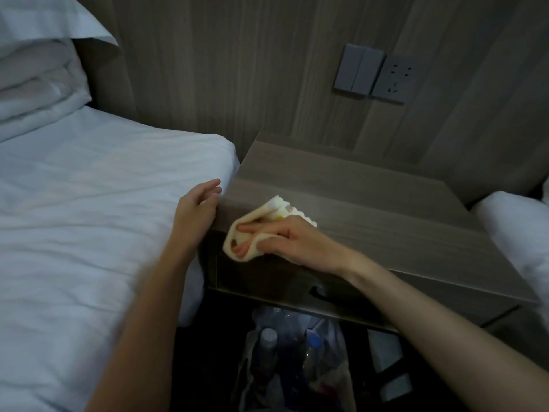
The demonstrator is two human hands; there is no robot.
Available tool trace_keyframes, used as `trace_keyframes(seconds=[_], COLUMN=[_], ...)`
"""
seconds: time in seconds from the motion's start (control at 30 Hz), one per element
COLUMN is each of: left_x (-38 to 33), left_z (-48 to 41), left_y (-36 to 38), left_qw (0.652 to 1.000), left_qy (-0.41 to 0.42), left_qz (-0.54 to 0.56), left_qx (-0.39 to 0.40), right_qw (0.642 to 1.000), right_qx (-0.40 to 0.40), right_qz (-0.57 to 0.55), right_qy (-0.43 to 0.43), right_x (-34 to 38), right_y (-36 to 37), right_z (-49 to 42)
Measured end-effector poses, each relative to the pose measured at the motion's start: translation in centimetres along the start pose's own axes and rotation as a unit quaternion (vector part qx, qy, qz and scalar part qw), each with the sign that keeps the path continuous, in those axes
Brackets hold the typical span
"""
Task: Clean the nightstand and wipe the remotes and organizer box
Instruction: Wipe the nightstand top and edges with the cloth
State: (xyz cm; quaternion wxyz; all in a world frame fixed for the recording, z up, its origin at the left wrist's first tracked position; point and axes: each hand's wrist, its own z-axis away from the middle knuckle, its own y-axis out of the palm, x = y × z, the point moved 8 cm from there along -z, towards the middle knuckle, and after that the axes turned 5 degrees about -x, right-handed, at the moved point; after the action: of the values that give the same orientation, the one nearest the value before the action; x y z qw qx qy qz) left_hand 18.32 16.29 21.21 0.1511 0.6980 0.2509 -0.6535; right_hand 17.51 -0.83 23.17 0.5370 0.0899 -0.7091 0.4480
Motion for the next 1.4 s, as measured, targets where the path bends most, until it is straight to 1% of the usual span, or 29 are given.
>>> trace_keyframes(seconds=[0.07,0.17,0.27,0.3,0.33,0.37,0.4,0.47,0.5,0.53,0.57,0.6,0.67,0.77,0.87,1.03,1.13,1.27,1.33,1.4], left_x=[-0.3,-0.7,-0.9,-0.9,-0.9,-0.9,-1.0,-1.4,-1.7,-2.1,-2.4,-2.5,-2.6,-2.9,-3.4,-4.1,-4.1,-4.1,-4.0,-3.9], left_z=[0.6,1.3,1.5,1.4,1.4,1.3,1.2,1.3,1.4,1.6,1.6,1.6,1.3,1.2,1.1,0.4,0.1,0.0,-0.3,-0.3], left_y=[0.3,0.6,0.7,0.7,0.7,0.8,0.9,0.9,1.0,1.1,1.4,1.7,2.2,2.9,3.2,3.8,3.9,4.1,4.1,4.1], left_qw=[1.000,0.999,0.998,0.998,0.997,0.996,0.995,0.990,0.983,0.971,0.957,0.947,0.940,0.935,0.932,0.923,0.922,0.923,0.923,0.922], left_qy=[0.011,0.028,0.043,0.047,0.052,0.058,0.066,0.099,0.132,0.170,0.201,0.214,0.215,0.222,0.232,0.236,0.240,0.247,0.244,0.242], left_qz=[-0.007,-0.037,-0.048,-0.051,-0.055,-0.060,-0.068,-0.097,-0.127,-0.166,-0.204,-0.234,-0.264,-0.274,-0.276,-0.303,-0.302,-0.294,-0.295,-0.299], left_qx=[0.004,0.004,0.000,-0.004,-0.006,-0.007,-0.009,-0.020,-0.030,-0.037,-0.041,-0.040,-0.032,-0.022,-0.022,-0.033,-0.038,-0.034,-0.034,-0.033], right_qw=[0.999,0.997,0.991,0.986,0.977,0.961,0.938,0.880,0.856,0.842,0.838,0.839,0.847,0.862,0.865,0.899,0.907,0.899,0.898,0.905], right_qx=[-0.025,-0.071,-0.102,-0.137,-0.192,-0.260,-0.331,-0.458,-0.503,-0.531,-0.543,-0.544,-0.521,-0.473,-0.448,-0.308,-0.252,-0.221,-0.214,-0.209], right_qz=[-0.025,-0.022,-0.082,-0.090,-0.088,-0.091,-0.105,-0.128,-0.120,-0.093,-0.050,-0.001,0.099,0.170,0.195,0.251,0.285,0.324,0.326,0.315], right_qy=[0.008,0.003,0.005,0.002,-0.001,-0.005,-0.007,0.002,0.010,0.014,0.019,0.026,0.038,0.066,0.115,0.182,0.183,0.193,0.204,0.196], right_x=[-0.1,-0.3,0.0,0.4,0.9,1.3,1.5,1.4,1.5,1.4,1.2,1.0,0.0,-2.9,-6.4,-10.8,-11.4,-12.2,-12.3,-12.0], right_y=[-0.2,-1.1,-3.1,-4.3,-5.9,-7.8,-9.8,-13.9,-15.6,-17.1,-18.2,-19.1,-20.2,-20.9,-21.1,-20.0,-20.3,-20.6,-20.4,-20.1], right_z=[1.4,3.4,5.1,5.5,5.9,6.2,6.4,6.7,6.7,6.3,5.7,4.7,2.2,-2.4,-5.8,-10.8,-13.9,-16.8,-16.8,-16.5])
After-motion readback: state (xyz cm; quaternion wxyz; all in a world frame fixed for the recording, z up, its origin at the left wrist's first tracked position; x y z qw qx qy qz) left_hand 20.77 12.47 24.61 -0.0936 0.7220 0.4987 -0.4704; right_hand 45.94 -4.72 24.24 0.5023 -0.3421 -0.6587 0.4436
